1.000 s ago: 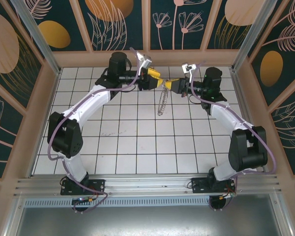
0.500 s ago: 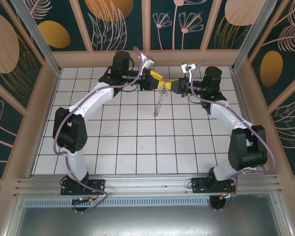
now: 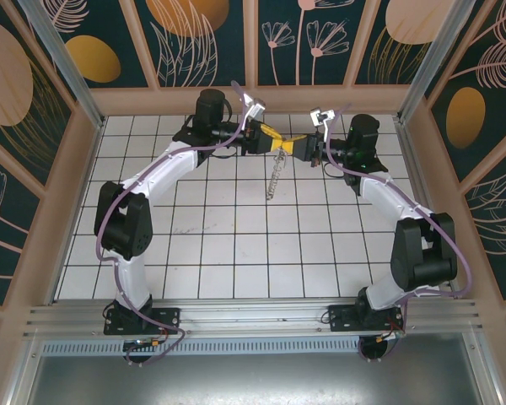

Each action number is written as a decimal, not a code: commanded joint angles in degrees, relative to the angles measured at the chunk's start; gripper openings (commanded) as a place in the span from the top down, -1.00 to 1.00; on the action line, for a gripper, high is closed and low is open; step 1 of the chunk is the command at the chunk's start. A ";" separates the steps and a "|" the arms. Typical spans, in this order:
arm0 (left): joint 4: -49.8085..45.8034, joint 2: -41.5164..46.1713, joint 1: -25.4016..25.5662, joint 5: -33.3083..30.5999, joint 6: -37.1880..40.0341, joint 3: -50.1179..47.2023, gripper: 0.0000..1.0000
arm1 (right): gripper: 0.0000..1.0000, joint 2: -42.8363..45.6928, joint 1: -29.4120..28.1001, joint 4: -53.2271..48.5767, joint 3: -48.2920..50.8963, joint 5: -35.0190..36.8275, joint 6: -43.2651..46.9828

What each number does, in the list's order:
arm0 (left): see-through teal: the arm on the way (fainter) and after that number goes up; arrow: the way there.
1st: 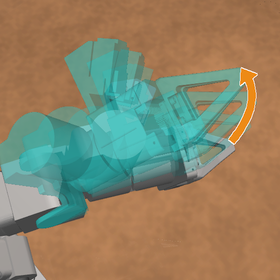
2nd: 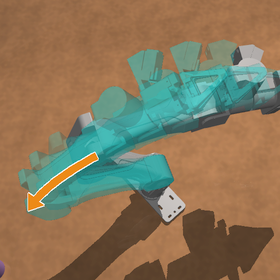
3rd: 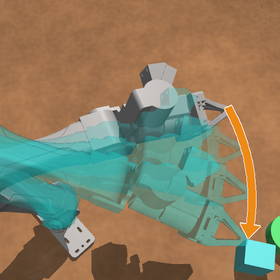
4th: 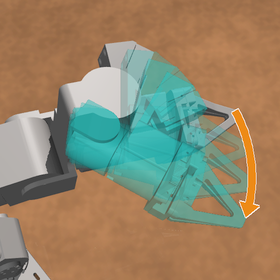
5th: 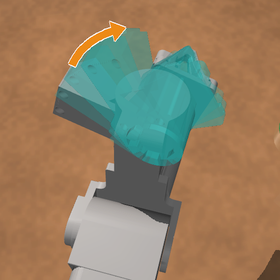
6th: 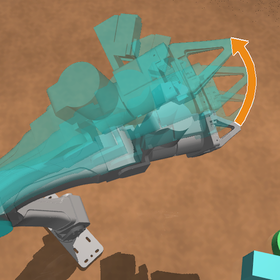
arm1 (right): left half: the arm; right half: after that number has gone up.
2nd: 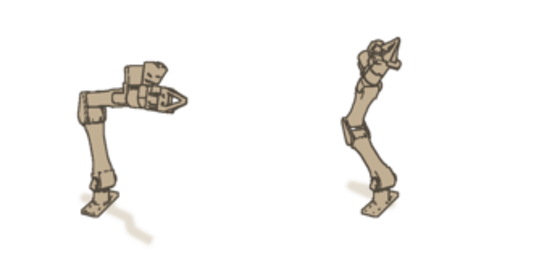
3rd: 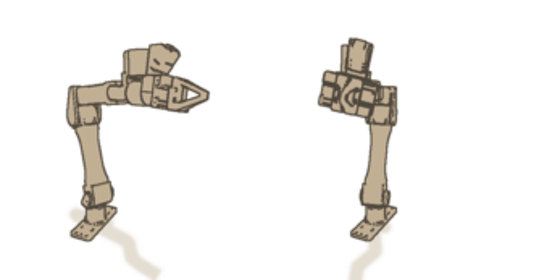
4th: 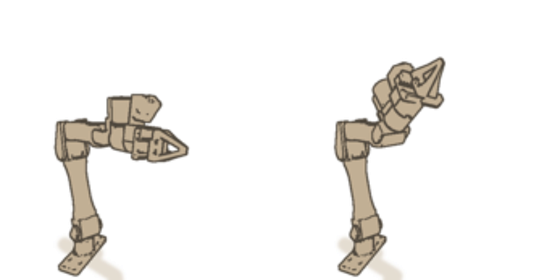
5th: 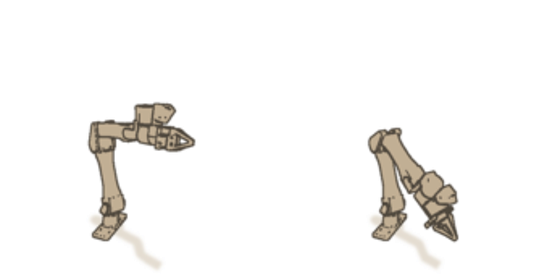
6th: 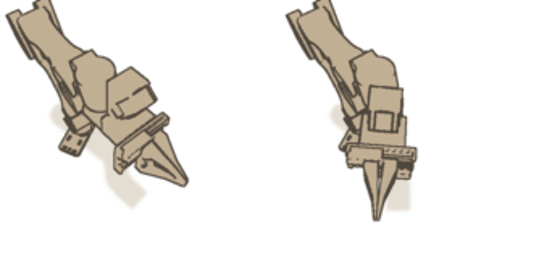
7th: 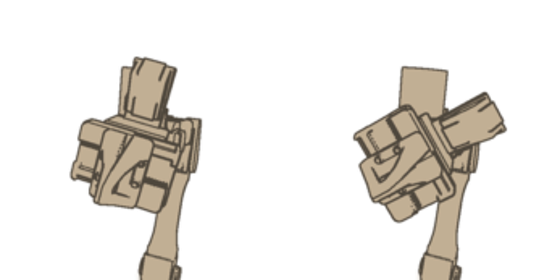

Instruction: Put the keys on the keyring

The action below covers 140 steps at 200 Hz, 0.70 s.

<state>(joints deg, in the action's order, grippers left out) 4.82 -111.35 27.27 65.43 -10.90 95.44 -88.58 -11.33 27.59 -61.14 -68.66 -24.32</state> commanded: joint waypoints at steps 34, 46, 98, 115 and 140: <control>3.79 -1.15 -0.37 4.22 -2.02 0.33 0.49 | 1.00 -0.55 0.33 3.91 -2.83 -0.85 -0.24; 3.49 -0.89 -0.37 4.27 -1.48 -0.27 0.44 | 1.00 -0.63 0.40 3.86 -2.91 -0.76 -0.21; 1.29 -0.71 -0.46 3.00 0.72 -1.37 0.29 | 1.00 0.07 0.82 3.91 -2.75 -0.55 -0.43; 2.50 -0.95 -0.38 3.01 -0.13 -1.39 0.37 | 1.00 0.23 0.96 3.67 -2.91 -0.58 -0.48; 5.53 -1.34 -0.37 3.38 -2.75 -1.10 0.45 | 1.00 -0.08 0.94 3.77 -3.02 -0.79 -0.51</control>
<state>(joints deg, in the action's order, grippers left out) 6.72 -111.77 27.27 67.68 -12.08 94.59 -89.06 -10.81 28.08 -61.78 -68.62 -24.51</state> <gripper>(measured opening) 0.298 0.042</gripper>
